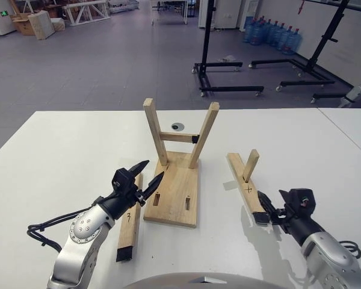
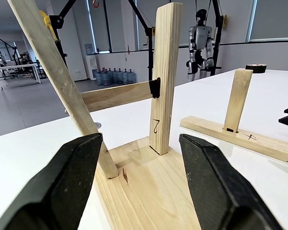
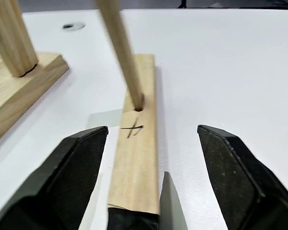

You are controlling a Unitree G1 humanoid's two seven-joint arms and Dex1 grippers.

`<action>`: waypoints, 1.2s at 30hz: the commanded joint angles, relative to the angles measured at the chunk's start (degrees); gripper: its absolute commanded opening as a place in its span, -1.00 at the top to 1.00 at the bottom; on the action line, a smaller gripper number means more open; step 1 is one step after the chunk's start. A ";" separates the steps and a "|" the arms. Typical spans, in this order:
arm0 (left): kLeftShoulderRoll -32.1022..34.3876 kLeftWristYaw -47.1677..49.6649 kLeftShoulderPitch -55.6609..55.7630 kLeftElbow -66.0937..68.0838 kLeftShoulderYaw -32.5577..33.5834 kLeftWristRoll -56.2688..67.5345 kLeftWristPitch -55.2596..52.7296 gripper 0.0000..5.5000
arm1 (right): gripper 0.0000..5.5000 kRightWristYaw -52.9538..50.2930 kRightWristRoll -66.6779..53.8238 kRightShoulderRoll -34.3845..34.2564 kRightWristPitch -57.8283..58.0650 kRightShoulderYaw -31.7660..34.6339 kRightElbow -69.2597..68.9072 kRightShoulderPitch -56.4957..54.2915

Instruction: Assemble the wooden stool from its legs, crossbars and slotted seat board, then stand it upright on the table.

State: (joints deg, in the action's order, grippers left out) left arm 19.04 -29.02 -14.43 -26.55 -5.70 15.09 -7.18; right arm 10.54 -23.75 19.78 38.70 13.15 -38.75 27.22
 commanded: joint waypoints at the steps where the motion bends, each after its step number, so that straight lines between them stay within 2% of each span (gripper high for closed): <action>1: 0.34 -0.16 1.16 0.62 -0.35 -0.30 -0.76 -0.07 | -0.25 -1.40 4.30 0.59 2.21 -4.94 5.95 -4.20; 5: 0.62 -0.95 2.70 1.77 -0.48 -0.13 -0.79 -0.07 | -0.25 -4.47 6.15 -2.11 5.50 -7.12 10.85 -8.41; 10: 0.87 -1.42 3.91 2.14 0.05 0.22 -0.88 -0.07 | -0.25 -5.90 6.69 -2.51 12.97 -8.38 9.89 -9.26; 19: 0.07 -0.56 4.03 1.73 -0.25 -0.42 -1.03 -0.07 | 0.25 -5.39 6.63 -1.71 22.40 -5.90 7.64 -11.17; 26: 0.12 -0.56 5.11 2.58 -0.19 -0.31 -0.59 -0.07 | 0.25 -4.74 6.38 -2.71 20.27 -3.42 8.21 -13.63; 30: -0.25 -1.32 6.30 2.43 1.89 3.54 -1.65 -0.07 | 0.25 4.81 -2.00 -5.63 3.13 5.28 12.48 -19.47; 33: 0.48 -5.98 7.80 1.31 6.26 16.98 -6.63 -0.07 | 0.25 18.66 -10.01 -2.94 -9.12 12.62 20.12 -23.48; 36: 5.17 -13.57 8.50 -1.08 11.99 36.48 -15.95 -0.07 | 0.25 30.79 -19.84 1.94 -8.32 13.00 20.68 -28.08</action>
State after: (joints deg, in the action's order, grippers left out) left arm 20.28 -37.65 -7.18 -25.47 2.71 40.40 -16.91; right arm 33.97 -36.71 18.40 29.64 26.03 -17.15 3.11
